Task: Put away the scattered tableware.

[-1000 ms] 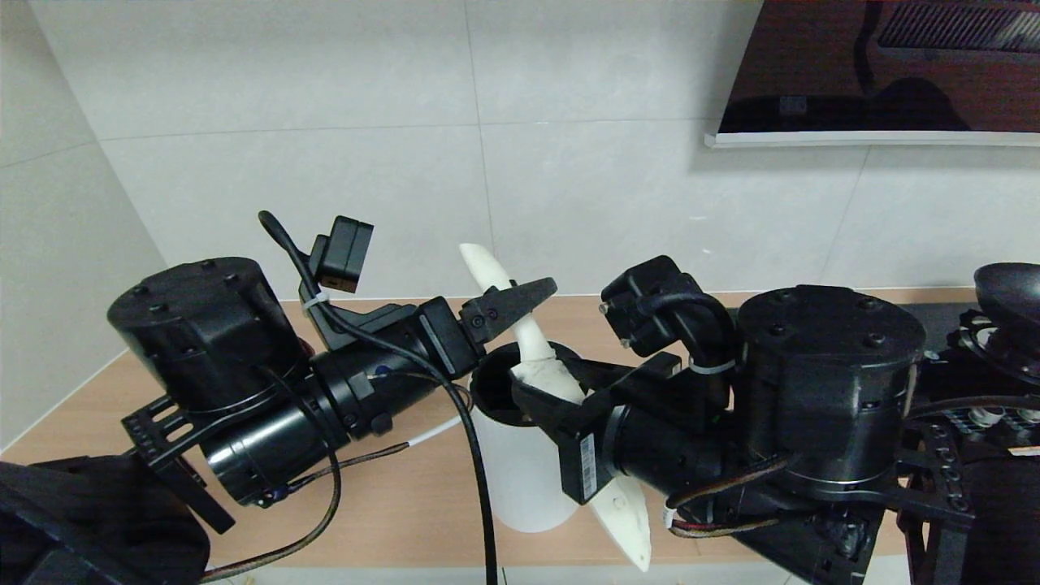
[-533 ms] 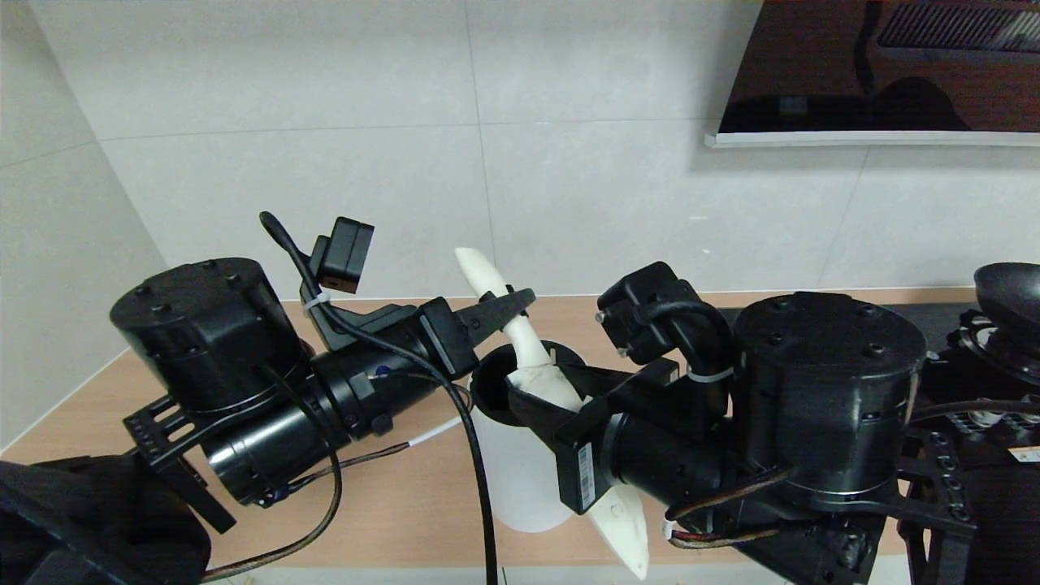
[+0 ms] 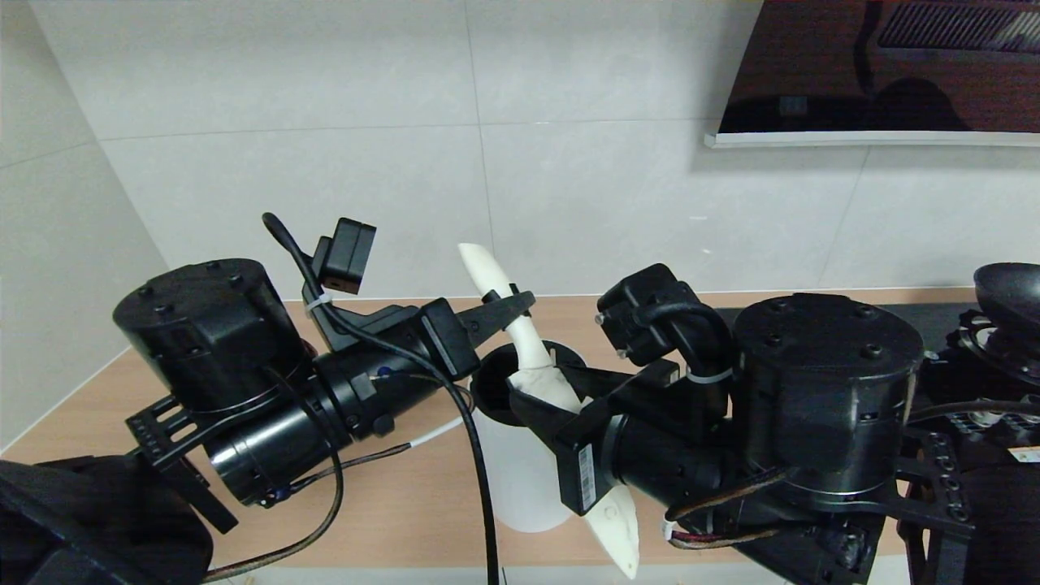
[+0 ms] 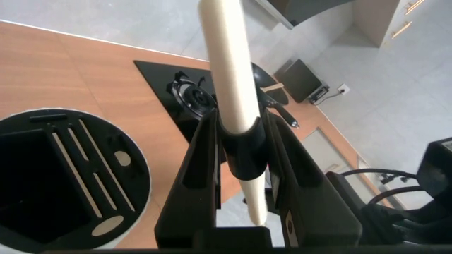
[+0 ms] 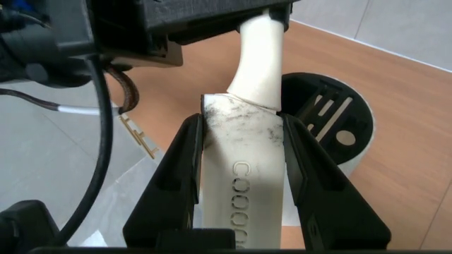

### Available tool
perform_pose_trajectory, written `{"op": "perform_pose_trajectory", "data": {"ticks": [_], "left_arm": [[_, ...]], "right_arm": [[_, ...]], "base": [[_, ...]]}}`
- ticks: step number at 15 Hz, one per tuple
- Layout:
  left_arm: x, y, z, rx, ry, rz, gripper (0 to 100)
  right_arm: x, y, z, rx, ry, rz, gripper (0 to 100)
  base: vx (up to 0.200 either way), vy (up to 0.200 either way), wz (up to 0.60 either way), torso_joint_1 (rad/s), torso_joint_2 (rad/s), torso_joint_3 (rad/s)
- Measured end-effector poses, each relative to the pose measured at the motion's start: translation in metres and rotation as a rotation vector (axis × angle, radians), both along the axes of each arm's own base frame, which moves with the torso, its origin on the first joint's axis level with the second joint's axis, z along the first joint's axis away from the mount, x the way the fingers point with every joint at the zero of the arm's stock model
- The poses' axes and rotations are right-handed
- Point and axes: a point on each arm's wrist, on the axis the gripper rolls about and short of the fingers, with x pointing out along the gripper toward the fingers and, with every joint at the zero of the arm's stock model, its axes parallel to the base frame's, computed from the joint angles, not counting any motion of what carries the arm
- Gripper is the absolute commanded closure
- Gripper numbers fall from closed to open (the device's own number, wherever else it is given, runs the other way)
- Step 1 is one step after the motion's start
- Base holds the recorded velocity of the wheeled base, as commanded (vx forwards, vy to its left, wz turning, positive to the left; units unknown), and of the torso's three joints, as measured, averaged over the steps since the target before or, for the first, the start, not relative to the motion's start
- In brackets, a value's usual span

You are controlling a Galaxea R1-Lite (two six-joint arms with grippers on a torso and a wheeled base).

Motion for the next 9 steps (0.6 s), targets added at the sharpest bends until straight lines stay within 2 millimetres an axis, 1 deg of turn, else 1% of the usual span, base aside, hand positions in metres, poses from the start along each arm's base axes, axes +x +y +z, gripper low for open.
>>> {"op": "perform_pose_trajectory", "data": {"ticks": [4,5,9], "left_arm": [[-0.0001,0.0001,0.0002,0.000,-0.001,0.000,100],[-0.0002,0.0002,0.0004,0.000,-0.001,0.000,100],[-0.0010,0.0008,0.0015,-0.003,-0.003,0.000,100]], "right_arm": [[0.0002,0.0000,0.0007,0.004,0.000,-0.001,100],[0.0003,0.0000,0.0010,0.005,-0.001,-0.001,0],[0.0002,-0.0005,0.0010,0.006,-0.002,-0.002,0]], "base": [[0.000,0.000,0.00,0.000,0.00,0.000],[0.000,0.000,0.00,0.000,0.00,0.000],[0.000,0.000,0.00,0.000,0.00,0.000]]}}
